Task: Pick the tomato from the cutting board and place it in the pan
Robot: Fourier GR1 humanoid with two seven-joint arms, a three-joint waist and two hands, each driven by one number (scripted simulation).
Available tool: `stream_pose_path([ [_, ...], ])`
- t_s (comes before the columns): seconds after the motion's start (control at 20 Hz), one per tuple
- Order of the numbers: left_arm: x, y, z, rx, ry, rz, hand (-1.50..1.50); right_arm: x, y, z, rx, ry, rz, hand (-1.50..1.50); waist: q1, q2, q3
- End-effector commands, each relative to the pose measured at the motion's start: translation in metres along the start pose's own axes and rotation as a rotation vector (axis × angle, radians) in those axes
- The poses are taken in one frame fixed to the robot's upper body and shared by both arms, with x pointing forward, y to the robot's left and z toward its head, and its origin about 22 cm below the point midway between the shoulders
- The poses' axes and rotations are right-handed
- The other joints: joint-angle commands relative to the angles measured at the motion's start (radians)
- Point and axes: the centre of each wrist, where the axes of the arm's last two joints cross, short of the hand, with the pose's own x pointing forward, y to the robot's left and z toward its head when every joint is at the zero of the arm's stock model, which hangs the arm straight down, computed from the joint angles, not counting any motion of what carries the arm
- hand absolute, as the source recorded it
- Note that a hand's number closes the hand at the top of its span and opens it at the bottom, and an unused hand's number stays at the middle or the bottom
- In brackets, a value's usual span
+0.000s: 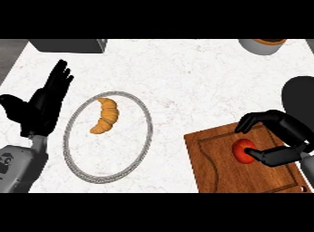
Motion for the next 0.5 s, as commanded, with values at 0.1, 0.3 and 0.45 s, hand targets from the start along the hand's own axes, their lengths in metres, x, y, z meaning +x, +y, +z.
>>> stream_pose_path([
  [0.1,-0.011,0.003,0.01,0.048,-0.004,-0.026,0.0,0.008,-0.056,0.063,-0.096,-0.171,0.234,-1.5,-0.026,-0.005,0.0],
  [0.3,-0.022,0.013,0.01,0.054,0.004,-0.032,0.0,0.054,-0.115,0.091,-0.041,-0.146,0.331,-1.5,-0.019,0.0,-0.002],
  [0.45,-0.005,0.009,0.005,0.049,-0.019,-0.037,0.0,0.09,-0.135,0.081,0.069,-0.053,0.441,-1.5,-0.01,-0.005,-0.003],
])
